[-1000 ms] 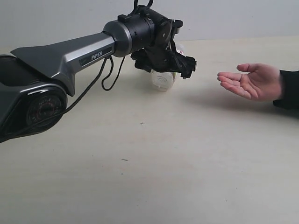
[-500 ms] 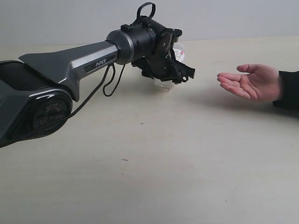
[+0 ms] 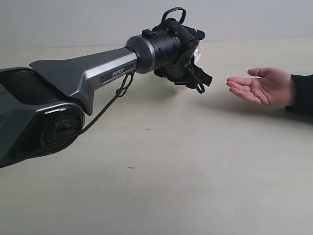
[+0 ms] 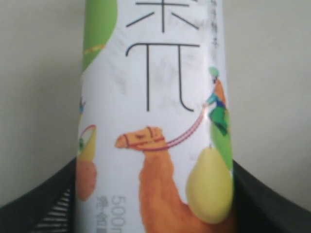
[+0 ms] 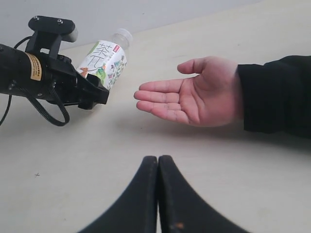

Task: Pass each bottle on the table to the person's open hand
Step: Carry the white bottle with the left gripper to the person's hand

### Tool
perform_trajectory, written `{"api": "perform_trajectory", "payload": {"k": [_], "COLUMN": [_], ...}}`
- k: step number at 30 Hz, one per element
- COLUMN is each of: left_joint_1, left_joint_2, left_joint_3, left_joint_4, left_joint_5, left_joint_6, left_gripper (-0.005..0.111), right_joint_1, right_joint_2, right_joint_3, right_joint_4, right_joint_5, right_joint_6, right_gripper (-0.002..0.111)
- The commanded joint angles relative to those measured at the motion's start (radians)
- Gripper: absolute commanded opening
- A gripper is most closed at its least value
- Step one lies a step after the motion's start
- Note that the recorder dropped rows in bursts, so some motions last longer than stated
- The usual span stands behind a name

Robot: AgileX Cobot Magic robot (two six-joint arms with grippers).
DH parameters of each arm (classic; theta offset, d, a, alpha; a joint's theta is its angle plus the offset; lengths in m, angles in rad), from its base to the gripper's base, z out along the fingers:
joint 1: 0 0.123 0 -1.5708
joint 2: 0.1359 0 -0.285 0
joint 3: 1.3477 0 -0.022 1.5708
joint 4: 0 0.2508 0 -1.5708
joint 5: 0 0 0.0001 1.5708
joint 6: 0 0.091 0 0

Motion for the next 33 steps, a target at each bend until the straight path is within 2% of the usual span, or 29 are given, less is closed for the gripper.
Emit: {"api": "perform_trajectory", "payload": {"k": [1, 11, 15, 24, 33], "left_joint_1": [-0.023, -0.036, -0.071, -0.180, -0.232], "left_joint_2": [-0.031, -0.155, -0.193, -0.240, -0.242], "left_joint_3": [-0.005, -0.005, -0.005, -0.005, -0.005], "left_joint_4": [0.032, 0.032, 0.036, 0.057, 0.056], "left_joint_5": [0.016, 0.182, 0.221, 0.213, 0.104], "left_joint_6": [-0.036, -0.041, -0.041, -0.089, -0.120], "left_gripper": [0.000, 0.000, 0.000, 0.000, 0.000], "right_joint_1": [-0.005, -0.005, -0.005, -0.005, -0.005], "right_joint_2": [-0.008, -0.008, -0.008, -0.039, -0.306], "right_joint_3": [0.005, 0.005, 0.005, 0.048, 0.107], "right_joint_4": [0.002, 0.000, -0.009, -0.009, -0.009], "right_joint_5": [-0.005, -0.005, -0.009, -0.113, -0.111], "right_joint_6": [-0.002, -0.002, -0.011, -0.029, -0.029], "right_gripper": [0.000, 0.000, 0.000, 0.000, 0.000]}}
